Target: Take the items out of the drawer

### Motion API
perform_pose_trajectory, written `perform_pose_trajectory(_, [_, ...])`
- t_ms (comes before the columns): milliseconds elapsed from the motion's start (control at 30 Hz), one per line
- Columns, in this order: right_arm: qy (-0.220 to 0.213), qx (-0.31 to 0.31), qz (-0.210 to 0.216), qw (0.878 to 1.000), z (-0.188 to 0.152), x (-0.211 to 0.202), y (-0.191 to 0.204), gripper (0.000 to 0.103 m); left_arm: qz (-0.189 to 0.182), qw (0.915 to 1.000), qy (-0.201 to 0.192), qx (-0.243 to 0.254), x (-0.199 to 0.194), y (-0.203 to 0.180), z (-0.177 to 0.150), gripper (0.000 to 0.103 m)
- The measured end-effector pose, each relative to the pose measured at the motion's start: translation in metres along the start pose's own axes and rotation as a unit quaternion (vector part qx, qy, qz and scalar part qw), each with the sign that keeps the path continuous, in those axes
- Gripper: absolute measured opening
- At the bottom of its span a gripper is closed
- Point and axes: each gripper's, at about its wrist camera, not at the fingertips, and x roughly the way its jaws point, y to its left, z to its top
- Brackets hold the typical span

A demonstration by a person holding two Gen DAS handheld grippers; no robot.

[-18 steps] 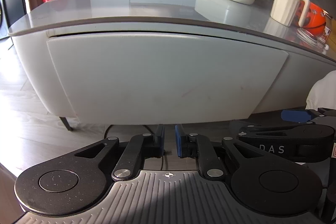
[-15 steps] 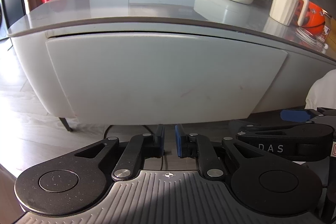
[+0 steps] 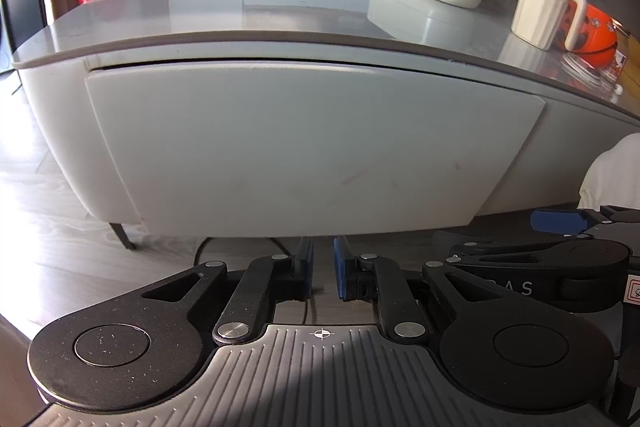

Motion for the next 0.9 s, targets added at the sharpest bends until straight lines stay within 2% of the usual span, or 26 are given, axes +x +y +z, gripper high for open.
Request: perform_pose_trajectory(900, [0.004, -0.002, -0.001, 1.000, -0.0033, 0.0019, 0.0019, 0.103, -0.002, 1.0000, 0.003, 0.000, 0.0019, -0.0004, -0.0007, 0.014])
